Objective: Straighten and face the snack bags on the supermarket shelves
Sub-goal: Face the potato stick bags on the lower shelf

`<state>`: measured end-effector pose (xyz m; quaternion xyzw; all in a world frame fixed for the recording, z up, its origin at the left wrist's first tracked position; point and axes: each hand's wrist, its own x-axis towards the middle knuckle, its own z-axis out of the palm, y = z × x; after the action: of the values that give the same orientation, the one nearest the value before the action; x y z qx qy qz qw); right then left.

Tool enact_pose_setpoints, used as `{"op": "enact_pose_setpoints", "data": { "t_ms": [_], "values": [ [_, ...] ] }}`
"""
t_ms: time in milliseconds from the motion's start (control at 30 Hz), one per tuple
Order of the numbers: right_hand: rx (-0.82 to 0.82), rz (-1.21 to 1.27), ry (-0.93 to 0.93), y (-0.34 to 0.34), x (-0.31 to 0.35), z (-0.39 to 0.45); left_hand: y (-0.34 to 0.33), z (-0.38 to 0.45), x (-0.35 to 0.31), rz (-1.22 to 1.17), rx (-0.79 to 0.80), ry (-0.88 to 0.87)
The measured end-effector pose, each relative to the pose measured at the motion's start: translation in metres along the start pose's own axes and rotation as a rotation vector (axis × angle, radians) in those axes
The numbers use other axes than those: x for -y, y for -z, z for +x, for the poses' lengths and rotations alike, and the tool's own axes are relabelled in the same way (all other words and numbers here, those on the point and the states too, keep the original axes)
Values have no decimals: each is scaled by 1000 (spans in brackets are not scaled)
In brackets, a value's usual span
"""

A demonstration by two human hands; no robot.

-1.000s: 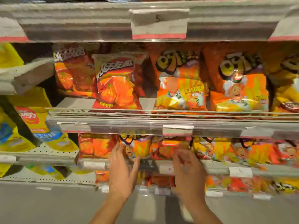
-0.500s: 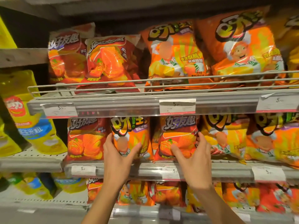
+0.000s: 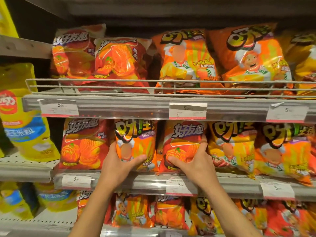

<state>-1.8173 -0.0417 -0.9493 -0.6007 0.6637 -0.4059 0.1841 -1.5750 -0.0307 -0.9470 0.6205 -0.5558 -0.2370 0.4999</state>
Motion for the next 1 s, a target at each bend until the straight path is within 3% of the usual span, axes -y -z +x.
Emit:
{"op": "enact_pose_setpoints", "data": {
  "t_ms": [333, 600, 867, 1000],
  "values": [
    [-62, 77, -124, 3, 6, 7, 7, 6, -7, 60, -40, -43],
    [-123, 122, -88, 3, 22, -4, 27, 5, -32, 33, 5, 56],
    [8, 176, -40, 4, 28, -25, 66, -14, -24, -126, 111, 121],
    [81, 192, -8, 18, 23, -42, 70, -22, -16, -130, 35, 153]
  ]
}}
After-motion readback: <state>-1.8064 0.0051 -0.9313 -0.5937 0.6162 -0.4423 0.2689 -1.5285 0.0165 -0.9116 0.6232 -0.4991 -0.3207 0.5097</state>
